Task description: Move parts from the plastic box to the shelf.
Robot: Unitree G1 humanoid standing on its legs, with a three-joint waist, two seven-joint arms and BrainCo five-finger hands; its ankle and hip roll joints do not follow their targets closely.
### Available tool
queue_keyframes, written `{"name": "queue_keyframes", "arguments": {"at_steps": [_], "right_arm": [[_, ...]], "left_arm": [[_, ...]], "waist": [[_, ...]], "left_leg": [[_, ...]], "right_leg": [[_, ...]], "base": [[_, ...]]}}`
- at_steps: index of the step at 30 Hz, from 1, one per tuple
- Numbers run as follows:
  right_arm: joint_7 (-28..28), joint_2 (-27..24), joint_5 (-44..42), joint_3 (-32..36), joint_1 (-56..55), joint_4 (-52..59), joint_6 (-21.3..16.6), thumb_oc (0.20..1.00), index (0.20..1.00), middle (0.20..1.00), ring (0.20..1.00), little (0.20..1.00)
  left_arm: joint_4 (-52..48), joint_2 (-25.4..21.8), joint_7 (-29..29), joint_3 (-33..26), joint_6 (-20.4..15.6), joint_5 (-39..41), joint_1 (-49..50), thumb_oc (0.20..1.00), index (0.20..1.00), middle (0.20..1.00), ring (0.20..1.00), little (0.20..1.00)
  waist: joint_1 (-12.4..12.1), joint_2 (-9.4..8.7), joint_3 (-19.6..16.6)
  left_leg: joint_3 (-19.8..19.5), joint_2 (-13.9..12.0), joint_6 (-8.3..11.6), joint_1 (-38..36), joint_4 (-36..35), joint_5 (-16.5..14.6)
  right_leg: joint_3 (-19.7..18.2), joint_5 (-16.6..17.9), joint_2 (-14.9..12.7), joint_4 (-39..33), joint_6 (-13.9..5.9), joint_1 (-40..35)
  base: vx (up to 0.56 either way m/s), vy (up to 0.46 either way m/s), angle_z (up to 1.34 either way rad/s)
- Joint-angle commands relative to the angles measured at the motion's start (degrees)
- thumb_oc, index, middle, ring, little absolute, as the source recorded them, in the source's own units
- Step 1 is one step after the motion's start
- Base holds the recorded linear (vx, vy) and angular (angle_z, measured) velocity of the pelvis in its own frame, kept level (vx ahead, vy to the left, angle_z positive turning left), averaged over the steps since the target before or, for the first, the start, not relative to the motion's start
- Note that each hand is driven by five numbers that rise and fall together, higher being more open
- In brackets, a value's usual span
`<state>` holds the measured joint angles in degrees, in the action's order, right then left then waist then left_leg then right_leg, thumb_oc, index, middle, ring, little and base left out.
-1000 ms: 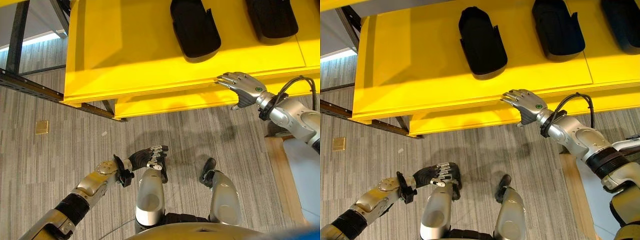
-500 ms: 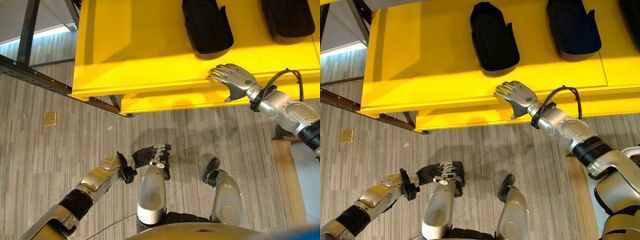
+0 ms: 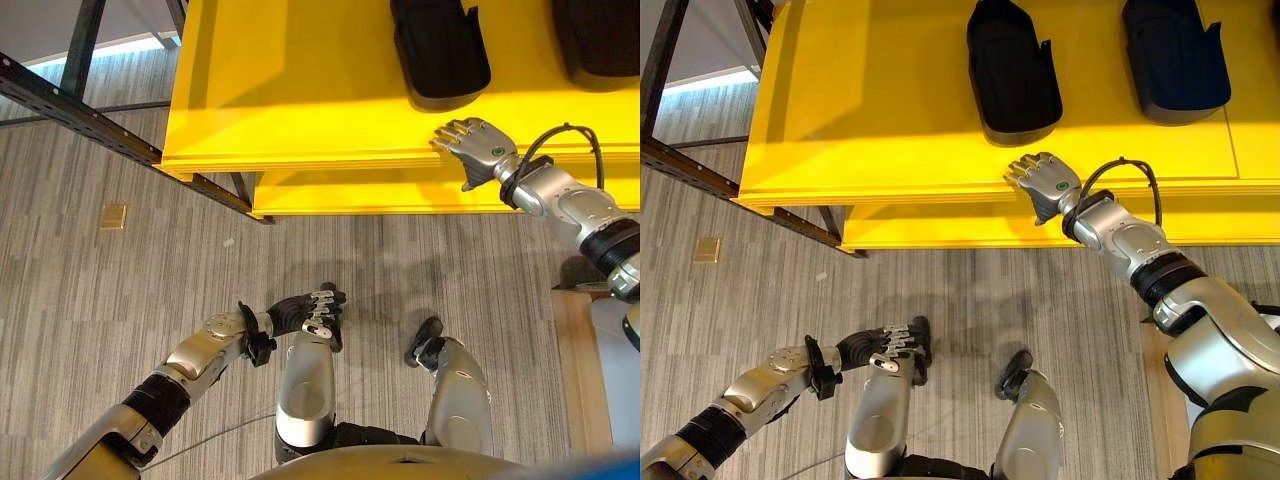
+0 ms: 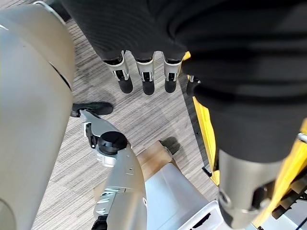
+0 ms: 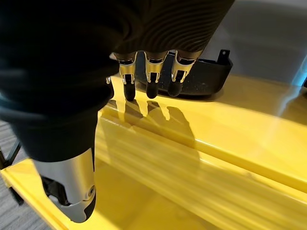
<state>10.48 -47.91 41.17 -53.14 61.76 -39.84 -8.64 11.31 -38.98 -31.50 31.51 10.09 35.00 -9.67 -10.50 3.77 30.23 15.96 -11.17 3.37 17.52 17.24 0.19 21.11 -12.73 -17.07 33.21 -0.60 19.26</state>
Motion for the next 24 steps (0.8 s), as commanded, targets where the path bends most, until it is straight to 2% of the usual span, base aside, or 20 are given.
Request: {"name": "queue_keyframes", "arguments": {"at_steps": [1,8,19,24], "right_arm": [[-2.86,0.15,-2.64,-2.53,4.32,-5.72,4.63,1.000,1.000,1.000,1.000,1.000],[-3.18,1.98,-4.08,-2.56,6.90,-10.29,6.81,1.000,1.000,1.000,1.000,1.000],[-3.65,4.04,-4.32,-2.47,10.07,-16.08,7.01,1.000,1.000,1.000,1.000,1.000],[-4.85,4.96,-6.03,-2.53,11.77,-16.60,8.89,1.000,1.000,1.000,1.000,1.000]], "left_arm": [[-3.49,-0.22,-2.06,1.99,0.29,-0.42,-0.33,1.000,1.000,1.000,1.000,1.000],[-4.21,-0.46,-2.42,2.25,1.30,-0.72,-1.18,1.000,1.000,1.000,1.000,1.000],[-5.11,-1.89,-3.22,2.40,3.13,-0.16,-2.43,1.000,1.000,1.000,1.000,1.000],[-5.84,-2.41,-3.52,1.60,3.74,-0.11,-2.10,1.000,1.000,1.000,1.000,1.000]], "waist": [[-3.22,0.73,-0.44],[-4.16,1.18,-0.44],[-5.38,1.92,-0.44],[-6.02,1.97,-0.44]], "left_leg": [[-1.62,-5.00,2.56,-1.61,1.92,-1.61],[-2.46,-4.60,2.43,-0.63,1.69,-1.33],[-3.44,-4.20,2.41,0.32,1.35,-0.86],[-3.55,-4.29,2.50,0.55,0.97,-0.45]], "right_leg": [[-1.28,3.17,-4.00,1.00,-7.43,-0.08],[-1.13,3.16,-3.95,1.44,-7.25,0.73],[-0.71,3.22,-4.10,1.92,-7.18,1.43],[-0.38,3.30,-4.12,1.97,-7.17,1.60]], "base": [[0.01,-0.019,0.05],[0.00,-0.005,0.03],[0.00,-0.002,0.00],[-0.01,-0.015,0.05]]}}
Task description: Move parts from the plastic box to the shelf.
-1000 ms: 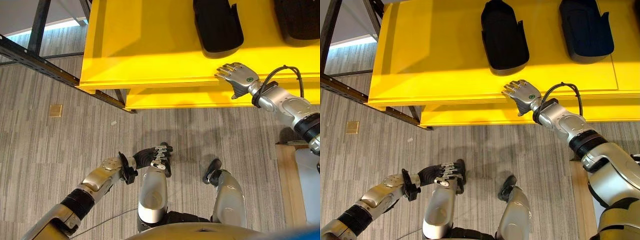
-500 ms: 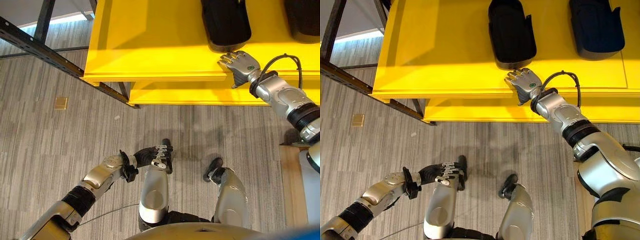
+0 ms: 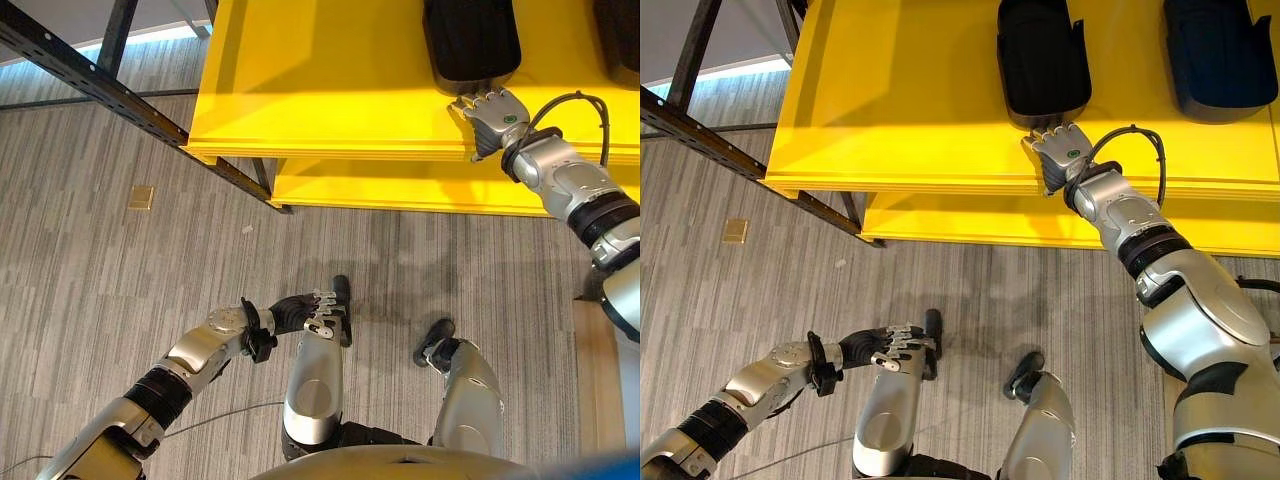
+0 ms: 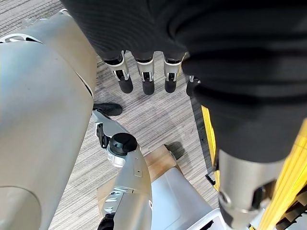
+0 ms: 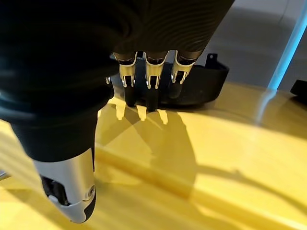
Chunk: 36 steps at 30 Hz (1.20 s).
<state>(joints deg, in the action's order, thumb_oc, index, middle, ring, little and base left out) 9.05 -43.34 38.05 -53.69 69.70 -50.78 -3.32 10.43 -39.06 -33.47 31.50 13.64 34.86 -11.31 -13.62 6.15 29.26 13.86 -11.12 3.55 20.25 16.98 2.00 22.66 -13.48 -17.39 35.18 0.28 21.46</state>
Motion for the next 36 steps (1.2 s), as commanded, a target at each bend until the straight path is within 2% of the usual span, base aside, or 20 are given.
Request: {"name": "queue_keyframes", "arguments": {"at_steps": [1,4,16,21,36], "right_arm": [[-3.62,0.52,-3.04,-1.99,4.09,-5.85,3.85,1.000,1.000,1.000,1.000,1.000],[-3.57,0.86,-5.49,-1.63,4.61,-6.56,4.39,1.000,1.000,1.000,1.000,1.000],[-3.99,2.33,-5.96,-0.28,5.43,-7.68,5.92,1.000,1.000,1.000,1.000,1.000],[-3.59,3.34,-8.46,0.32,5.74,-8.68,7.10,1.000,1.000,1.000,1.000,1.000],[-2.89,5.65,-8.42,1.67,6.90,-10.01,8.93,1.000,1.000,1.000,1.000,1.000]], "left_arm": [[-5.04,-2.47,-1.64,1.49,0.33,0.12,-0.50,1.000,1.000,1.000,1.000,1.000],[-5.71,-3.12,-1.47,1.21,0.89,0.79,-0.69,1.000,1.000,1.000,1.000,1.000],[-6.34,-3.09,-1.18,0.68,2.11,1.52,-1.17,1.000,1.000,1.000,1.000,1.000],[-5.51,-2.83,-1.07,1.29,2.00,1.72,-1.93,1.000,1.000,1.000,1.000,1.000],[-3.82,-1.58,-0.17,2.63,1.82,2.34,-3.04,1.000,1.000,1.000,1.000,1.000]], "waist": [[-3.02,-0.35,0.54],[-3.27,-0.10,0.54],[-3.53,0.37,0.54],[-3.55,0.54,0.54],[-3.73,0.96,0.54]], "left_leg": [[-1.51,-4.34,2.32,-2.10,1.21,-2.21],[-1.70,-4.24,2.25,-1.93,1.30,-2.15],[-1.73,-3.96,2.24,-2.54,0.83,-1.86],[-1.60,-4.00,2.28,-2.82,0.62,-1.61],[-1.85,-3.95,2.33,-2.45,0.81,-1.36]], "right_leg": [[-1.84,4.05,-3.87,0.05,-8.05,-0.59],[-1.64,4.14,-4.10,0.36,-8.07,-0.45],[-1.20,4.17,-4.51,0.46,-8.21,-0.92],[-0.94,4.63,-4.86,-0.01,-8.47,-1.28],[-0.71,4.99,-5.62,0.28,-8.84,-0.96]], "base": [[-0.01,-0.003,0.05],[0.00,0.000,0.01],[0.00,0.004,0.01],[0.00,0.000,0.00],[0.00,0.000,0.00]]}}
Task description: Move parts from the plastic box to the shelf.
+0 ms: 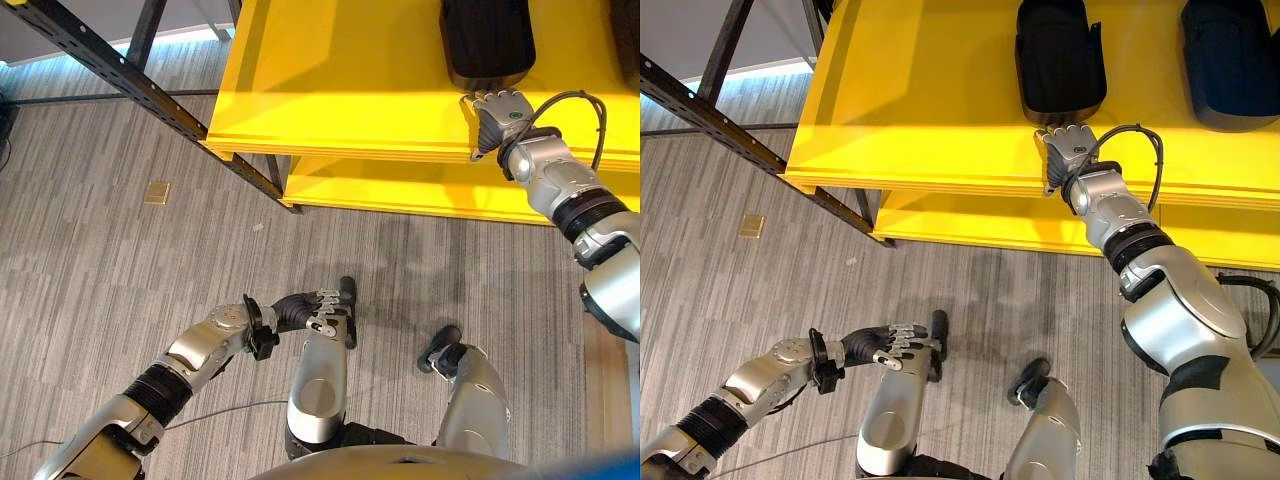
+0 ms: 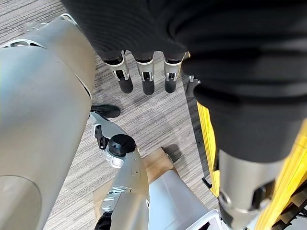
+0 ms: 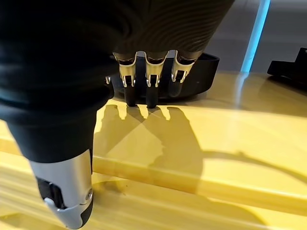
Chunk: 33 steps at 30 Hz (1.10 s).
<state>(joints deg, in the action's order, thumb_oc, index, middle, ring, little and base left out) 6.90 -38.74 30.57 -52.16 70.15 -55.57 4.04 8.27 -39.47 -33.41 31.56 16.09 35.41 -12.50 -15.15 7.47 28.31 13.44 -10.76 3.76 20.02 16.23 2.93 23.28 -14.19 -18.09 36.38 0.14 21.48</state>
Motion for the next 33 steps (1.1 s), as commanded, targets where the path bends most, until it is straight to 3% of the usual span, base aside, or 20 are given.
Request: {"name": "queue_keyframes", "arguments": {"at_steps": [1,15,17,20,21,22,24,26,30,33], "right_arm": [[-0.79,1.16,-0.78,0.11,6.59,-5.13,1.74,1.000,1.000,1.000,1.000,1.000],[-0.77,1.78,-2.33,0.19,7.69,-4.52,2.29,1.000,1.000,1.000,1.000,1.000],[-1.62,2.20,-3.44,0.47,6.84,-4.86,1.46,1.000,1.000,1.000,1.000,1.000],[-0.46,1.19,-9.36,2.93,0.70,-2.46,-3.64,1.000,1.000,1.000,1.000,1.000],[0.83,-0.26,-16.15,5.38,-3.78,2.31,-6.65,1.000,1.000,1.000,1.000,1.000],[1.85,-2.11,-17.71,8.39,-9.84,9.09,-9.59,1.000,1.000,1.000,1.000,1.000],[3.11,-5.45,-18.99,12.71,-21.25,24.55,-9.66,1.000,1.000,1.000,1.000,1.000],[-0.46,-8.79,-18.86,18.75,-34.63,43.04,-9.63,1.000,1.000,1.000,1.000,1.000],[-3.96,-13.31,-21.74,22.69,-48.34,59.49,-11.97,1.000,1.000,1.000,1.000,1.000],[-3.71,-14.46,-23.63,25.76,-54.69,64.23,-14.06,1.000,1.000,1.000,1.000,1.000]], "left_arm": [[-1.44,-1.06,-0.25,2.63,-0.84,1.66,-1.87,1.000,1.000,1.000,1.000,1.000],[-0.74,-0.51,0.30,2.94,-1.59,1.13,-1.51,1.000,1.000,1.000,1.000,1.000],[-0.52,-0.12,0.87,3.08,-2.40,1.13,-1.32,1.000,1.000,1.000,1.000,1.000],[-0.60,0.94,1.33,1.54,-3.45,0.47,0.65,1.000,1.000,1.000,1.000,1.000],[-1.30,0.82,1.77,0.45,-3.89,0.99,1.87,1.000,1.000,1.000,1.000,1.000],[-1.83,0.81,2.27,-1.15,-4.48,0.46,3.48,1.000,1.000,1.000,1.000,1.000],[-2.82,1.06,2.57,-3.83,-5.52,-0.30,6.28,1.000,1.000,1.000,1.000,1.000],[-4.22,0.60,3.65,-6.50,-6.94,-0.19,9.37,1.000,1.000,1.000,1.000,1.000],[-4.39,-0.12,6.26,-6.80,-10.33,0.11,12.13,1.000,1.000,1.000,1.000,1.000],[-4.90,-0.22,6.42,-7.44,-11.72,-0.75,14.14,1.000,1.000,1.000,1.000,1.000]], "waist": [[-2.19,-0.35,1.48],[-2.34,-0.55,1.48],[-2.25,-0.53,1.48],[-1.35,-0.73,1.47],[-0.38,-0.94,1.48],[0.91,-1.38,1.48],[3.25,-2.39,1.48],[6.43,-3.74,1.48],[10.36,-5.42,1.42],[12.00,-6.23,-0.05]], "left_leg": [[-1.38,-4.29,2.10,-2.18,1.56,-2.29],[-1.63,-4.39,2.18,-2.27,1.92,-2.26],[-1.38,-4.37,2.15,-2.94,1.69,-2.32],[-1.07,-4.37,2.04,-4.73,1.18,-2.37],[-0.52,-4.85,1.66,-4.61,0.77,-1.31],[-0.12,-5.21,1.64,-4.64,0.90,-1.44],[0.75,-5.79,1.58,-4.74,0.95,-1.70],[2.18,-6.21,1.52,-5.57,0.65,-2.14],[4.94,-6.78,1.80,-9.28,-0.56,-2.81],[6.18,-6.80,1.84,-11.82,-1.82,-2.87]], "right_leg": [[-1.34,5.74,-4.92,-0.96,-8.72,-0.95],[-1.03,5.38,-5.13,-0.18,-8.78,-1.16],[-1.04,5.09,-5.05,-0.32,-8.74,-1.75],[-1.36,4.93,-4.59,-1.15,-8.67,-3.44],[-1.20,6.10,-4.03,-2.33,-7.91,-3.48],[-1.75,6.40,-3.72,-2.82,-8.06,-3.30],[-2.87,6.85,-3.09,-3.84,-8.30,-2.92],[-4.42,7.29,-2.13,-5.21,-8.61,-2.89],[-6.46,7.90,-0.01,-9.05,-8.95,-5.97],[-7.20,8.34,1.45,-11.95,-8.95,-8.68]], "base": [[0.00,0.000,0.00],[0.00,0.000,0.00],[0.00,0.033,0.00],[0.01,0.081,0.02],[-0.03,0.063,0.04],[-0.04,0.059,0.03],[-0.03,0.030,-0.01],[-0.04,0.017,-0.23],[-0.03,-0.013,-0.49],[0.00,-0.043,-0.38]]}}
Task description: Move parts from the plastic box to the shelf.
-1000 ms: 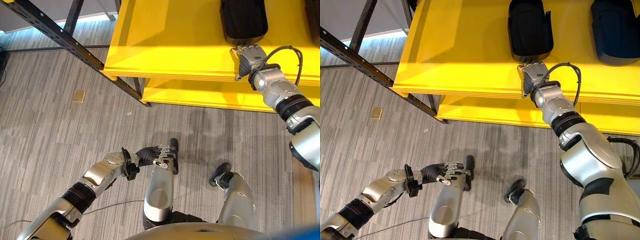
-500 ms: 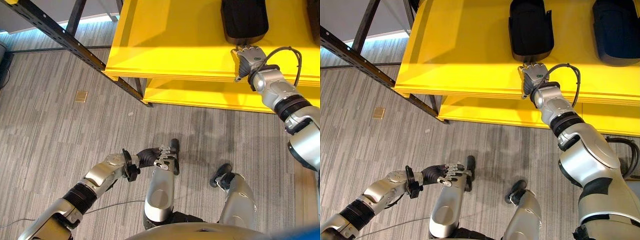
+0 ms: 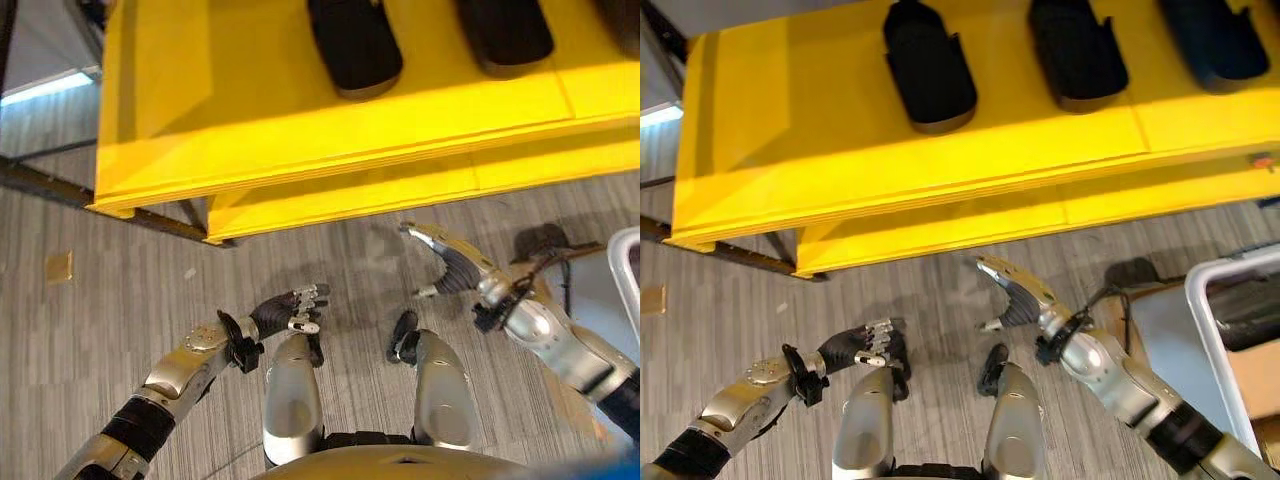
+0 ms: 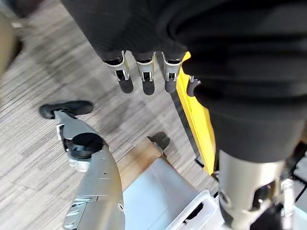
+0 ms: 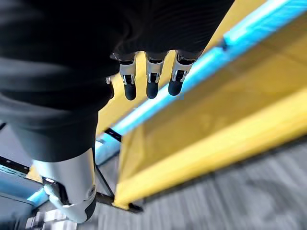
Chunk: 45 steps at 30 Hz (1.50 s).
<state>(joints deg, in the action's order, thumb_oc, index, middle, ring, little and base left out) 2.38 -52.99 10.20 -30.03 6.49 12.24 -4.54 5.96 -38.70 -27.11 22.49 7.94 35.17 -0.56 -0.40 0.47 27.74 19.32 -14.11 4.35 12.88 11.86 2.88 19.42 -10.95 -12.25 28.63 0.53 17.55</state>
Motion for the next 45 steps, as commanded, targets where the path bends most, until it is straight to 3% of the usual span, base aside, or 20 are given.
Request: {"name": "queue_keyframes", "arguments": {"at_steps": [1,5,7,8,12,15,22,25,31,35,37,38,39,42,43,45], "right_arm": [[1.80,-0.49,-4.89,4.89,7.39,-2.75,-6.00,1.000,1.000,1.000,1.000,1.000],[6.47,0.28,-9.65,11.53,1.26,-0.40,-8.79,1.000,1.000,1.000,1.000,1.000],[8.71,0.90,-10.67,14.55,-1.75,0.17,-9.98,1.000,1.000,1.000,1.000,1.000],[9.95,1.45,-10.20,16.14,-3.86,-0.10,-10.32,1.000,1.000,1.000,1.000,1.000],[16.21,4.87,-11.84,19.09,-9.04,-4.61,-9.44,1.000,1.000,1.000,1.000,1.000],[23.15,12.17,-20.52,22.97,-11.57,-15.22,-5.63,1.000,1.000,1.000,1.000,1.000],[25.95,16.77,-20.15,24.50,-5.71,-22.52,-2.71,1.000,1.000,1.000,1.000,1.000],[28.22,18.33,-20.51,23.72,-2.57,-25.83,-0.45,1.000,1.000,1.000,1.000,1.000],[28.41,20.21,-22.09,24.85,-3.09,-27.61,-0.18,1.000,1.000,1.000,1.000,1.000],[27.47,20.15,-22.98,23.96,-1.09,-27.83,-0.27,1.000,1.000,1.000,1.000,1.000],[26.22,19.89,-23.12,22.45,0.76,-27.92,-0.55,1.000,1.000,1.000,1.000,1.000],[25.37,19.82,-22.59,19.99,2.64,-28.03,-1.34,1.000,1.000,1.000,1.000,1.000],[24.75,19.74,-23.32,19.13,2.97,-28.09,-1.29,1.000,1.000,1.000,1.000,1.000],[24.93,20.15,-24.80,19.39,1.07,-26.94,-0.37,1.000,1.000,1.000,1.000,1.000],[25.90,20.95,-24.57,19.67,-1.04,-26.04,-0.39,1.000,1.000,1.000,1.000,1.000],[26.49,22.16,-24.27,19.84,-2.88,-25.70,0.18,1.000,1.000,1.000,1.000,1.000]], "left_arm": [[-3.22,-1.04,0.22,1.33,-3.12,-0.51,2.60,1.000,1.000,1.000,1.000,1.000],[-4.32,-0.83,-0.10,0.82,-1.86,-1.90,3.99,1.000,1.000,1.000,1.000,1.000],[-4.99,-0.72,-0.34,0.82,-1.10,-2.22,4.31,1.000,1.000,1.000,1.000,1.000],[-5.21,-0.54,-0.25,0.97,-0.89,-2.04,4.60,1.000,1.000,1.000,1.000,1.000],[-5.45,-0.08,-2.11,0.80,-1.12,-4.10,5.42,1.000,1.000,1.000,1.000,1.000],[-5.49,1.39,0.10,0.93,-3.32,-6.24,4.73,1.000,1.000,1.000,1.000,1.000],[-5.19,3.72,1.58,3.29,-4.13,-4.58,-0.16,1.000,1.000,1.000,1.000,1.000],[-4.71,5.93,6.09,5.30,-5.24,-3.81,-2.63,1.000,1.000,1.000,1.000,1.000],[-5.01,7.65,8.09,5.69,-6.06,-2.30,-3.73,1.000,1.000,1.000,1.000,1.000],[-4.50,9.14,10.37,5.68,-6.95,-1.15,-4.20,1.000,1.000,1.000,1.000,1.000],[-4.25,9.76,10.99,4.89,-8.40,-0.68,-3.57,1.000,1.000,1.000,1.000,1.000],[-3.30,10.64,12.21,3.82,-9.99,-0.90,-2.32,1.000,1.000,1.000,1.000,1.000],[-2.37,11.23,12.47,2.92,-10.74,-1.29,-1.68,1.000,1.000,1.000,1.000,1.000],[-2.06,11.09,10.81,1.67,-9.63,-0.94,-1.58,1.000,1.000,1.000,1.000,1.000],[-1.77,10.62,9.32,1.24,-8.98,-1.40,-1.26,1.000,1.000,1.000,1.000,1.000],[-1.14,10.30,8.68,0.86,-9.10,-2.20,-0.28,1.000,1.000,1.000,1.000,1.000]], "waist": [[-2.27,0.48,-0.11],[0.06,-0.60,-2.90],[1.17,-0.87,-4.02],[1.91,-1.01,-4.83],[4.08,-1.14,-6.67],[6.50,-0.96,-7.56],[7.10,-0.44,-7.64],[7.42,-0.42,-7.65],[8.78,-0.19,-7.55],[8.57,0.55,-7.78],[7.43,0.43,-8.08],[5.07,-0.05,-8.25],[3.78,-0.48,-8.26],[4.01,-0.61,-8.88],[4.46,-0.17,-9.30],[4.09,0.40,-9.62]], "left_leg": [[0.66,-3.38,1.22,-5.57,2.02,-2.84],[1.68,-3.14,1.80,-9.23,0.45,-3.83],[3.17,-3.55,1.31,-9.96,-0.08,-2.93],[2.97,-3.41,1.87,-11.04,-0.05,-4.06],[5.00,-4.32,2.20,-12.92,-0.29,-4.41],[7.81,-5.49,2.47,-14.30,-0.35,-4.72],[13.55,-7.81,3.37,-15.71,0.02,-4.49],[17.05,-10.04,3.85,-16.44,0.65,-4.31],[17.00,-12.24,4.84,-16.00,0.80,-3.41],[12.36,-13.45,7.17,-15.70,-1.32,1.02],[6.99,-11.71,6.81,-14.40,-1.15,1.47],[-3.27,-6.53,4.45,-9.78,2.81,1.15],[-8.48,0.09,2.11,-6.34,6.89,-2.04],[-5.80,4.92,-0.15,-5.64,5.85,-4.89],[-3.67,7.41,-1.07,-6.63,2.24,-5.79],[-4.89,10.36,-2.16,-7.88,-2.67,-5.53]], "right_leg": [[-3.58,5.31,-3.96,-5.36,-9.34,-5.74],[-4.99,5.24,-3.14,-8.75,-10.07,-9.34],[-5.08,6.60,-2.75,-10.44,-9.54,-9.92],[-5.98,6.02,-2.79,-10.81,-10.25,-10.73],[-6.92,6.73,-2.39,-12.91,-10.19,-11.91],[-7.23,8.04,-2.15,-15.21,-9.90,-12.14],[-3.32,10.71,-4.19,-16.85,-10.52,-11.63],[-0.73,11.12,-4.81,-16.32,-10.03,-10.34],[-2.97,9.11,-3.05,-14.03,-8.25,-8.68],[-5.40,6.39,0.51,-11.03,-6.15,-5.38],[-6.95,5.94,2.31,-11.26,-5.48,-4.38],[-9.82,7.09,5.17,-13.74,-3.92,-4.45],[-11.89,8.10,6.27,-16.83,-3.70,-6.18],[-12.04,9.79,6.57,-20.48,-4.33,-8.07],[-11.83,10.60,6.72,-21.63,-5.17,-9.02],[-12.39,11.00,7.21,-21.93,-6.12,-10.02]], "base": [[0.02,-0.035,-0.21],[0.07,-0.017,-0.12],[0.06,-0.018,-0.15],[0.08,-0.025,-0.03],[0.06,-0.046,-0.36],[0.01,-0.092,-0.40],[0.00,-0.056,-0.58],[0.10,-0.154,-0.78],[0.15,-0.199,-0.24],[0.17,-0.239,-0.08],[0.10,-0.135,-0.44],[0.10,-0.100,-1.27],[0.09,-0.097,-1.73],[0.09,-0.017,-1.14],[0.15,0.104,0.09],[0.16,0.152,0.59]]}}
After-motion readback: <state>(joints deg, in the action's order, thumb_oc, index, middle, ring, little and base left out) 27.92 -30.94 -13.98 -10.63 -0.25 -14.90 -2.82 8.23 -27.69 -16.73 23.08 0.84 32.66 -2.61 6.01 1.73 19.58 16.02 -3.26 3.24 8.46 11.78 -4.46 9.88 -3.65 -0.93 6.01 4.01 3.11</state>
